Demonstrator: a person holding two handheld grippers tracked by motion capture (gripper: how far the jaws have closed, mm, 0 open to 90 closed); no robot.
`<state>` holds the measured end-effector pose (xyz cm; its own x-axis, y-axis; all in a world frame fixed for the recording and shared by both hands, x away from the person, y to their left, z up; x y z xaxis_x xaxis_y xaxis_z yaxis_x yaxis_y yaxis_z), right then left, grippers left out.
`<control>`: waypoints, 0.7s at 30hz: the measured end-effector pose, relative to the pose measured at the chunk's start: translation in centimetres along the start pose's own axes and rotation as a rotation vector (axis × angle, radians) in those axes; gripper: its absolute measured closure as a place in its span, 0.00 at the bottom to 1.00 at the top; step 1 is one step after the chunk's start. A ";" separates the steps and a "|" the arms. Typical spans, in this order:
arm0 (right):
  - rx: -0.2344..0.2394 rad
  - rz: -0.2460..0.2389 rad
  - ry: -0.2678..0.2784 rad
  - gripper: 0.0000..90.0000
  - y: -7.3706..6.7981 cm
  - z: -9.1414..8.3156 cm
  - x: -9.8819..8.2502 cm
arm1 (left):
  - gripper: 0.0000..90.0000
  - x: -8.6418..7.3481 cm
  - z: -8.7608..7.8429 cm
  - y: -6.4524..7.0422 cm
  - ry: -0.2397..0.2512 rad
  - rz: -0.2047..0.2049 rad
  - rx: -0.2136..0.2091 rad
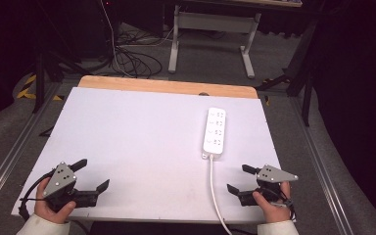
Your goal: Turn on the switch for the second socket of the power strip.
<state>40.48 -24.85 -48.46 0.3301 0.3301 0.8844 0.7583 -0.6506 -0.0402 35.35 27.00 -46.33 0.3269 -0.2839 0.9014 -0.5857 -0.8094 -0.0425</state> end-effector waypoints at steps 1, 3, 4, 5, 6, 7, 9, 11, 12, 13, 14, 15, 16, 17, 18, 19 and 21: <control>0.002 0.004 -0.006 0.10 0.0 0.1 -0.3 | 0.05 0.0 0.0 0.0 -0.001 0.004 0.002; 0.016 0.012 -0.038 0.10 0.0 0.3 -0.8 | 0.05 -0.1 0.1 0.0 -0.006 0.008 0.009; 0.020 0.019 -0.053 0.10 0.0 0.3 -1.0 | 0.05 -0.1 0.1 0.0 -0.008 0.009 0.010; 0.016 0.027 -0.067 0.11 0.0 0.4 -1.3 | 0.05 -0.1 0.1 0.0 -0.008 0.009 0.008; 0.006 0.036 -0.082 0.11 0.0 0.5 -1.5 | 0.05 -0.1 0.1 0.0 -0.007 0.009 0.008; 0.000 0.044 -0.088 0.11 -0.1 0.6 -1.7 | 0.05 -0.1 0.1 -0.1 -0.007 0.009 0.008; -0.007 0.058 -0.104 0.11 -0.3 0.6 -2.1 | 0.05 -0.2 0.2 -0.1 -0.008 0.012 0.009; -0.031 0.071 -0.144 0.13 -0.5 0.9 -2.4 | 0.05 -0.2 0.3 -0.2 -0.010 0.012 0.006; -0.046 0.067 -0.161 0.13 -0.7 1.0 -2.4 | 0.05 -0.3 0.3 -0.2 -0.007 0.011 0.010; -0.048 0.053 -0.164 0.12 -0.8 1.0 -2.4 | 0.05 -0.3 0.3 -0.2 -0.010 0.014 0.013; -0.050 0.049 -0.159 0.12 -0.9 1.0 -2.3 | 0.05 -0.3 0.3 -0.2 -0.009 0.015 0.015; -0.054 0.047 -0.154 0.12 -0.9 1.0 -2.3 | 0.05 -0.3 0.3 -0.2 -0.006 0.018 0.018; -0.057 0.041 -0.147 0.12 -0.9 1.0 -2.3 | 0.05 -0.3 0.3 -0.2 -0.003 0.017 0.019; -0.059 0.035 -0.139 0.12 -0.8 0.9 -2.2 | 0.05 -0.3 0.2 -0.3 0.000 0.019 0.017; -0.057 0.031 -0.126 0.12 -0.8 0.8 -2.2 | 0.05 -0.3 0.2 -0.3 0.003 0.021 0.018; -0.058 0.027 -0.110 0.12 -0.8 0.7 -2.1 | 0.05 -0.4 0.3 -0.2 0.008 0.024 0.017; -0.059 0.025 -0.082 0.11 -0.7 0.5 -2.0 | 0.06 -0.4 0.3 -0.3 0.005 0.041 0.018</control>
<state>39.57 -24.70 -50.41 0.3957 0.3665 0.8421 0.7157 -0.6976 -0.0327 35.62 27.21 -46.80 0.2990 -0.3150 0.9008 -0.5856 -0.8058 -0.0874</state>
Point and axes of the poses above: each handheld gripper's, and its own axes: z roughly forward along the jaws, x roughly out of its top, y roughly to its right, the point moved 2 cm from there along z, roughly forward along the jaws
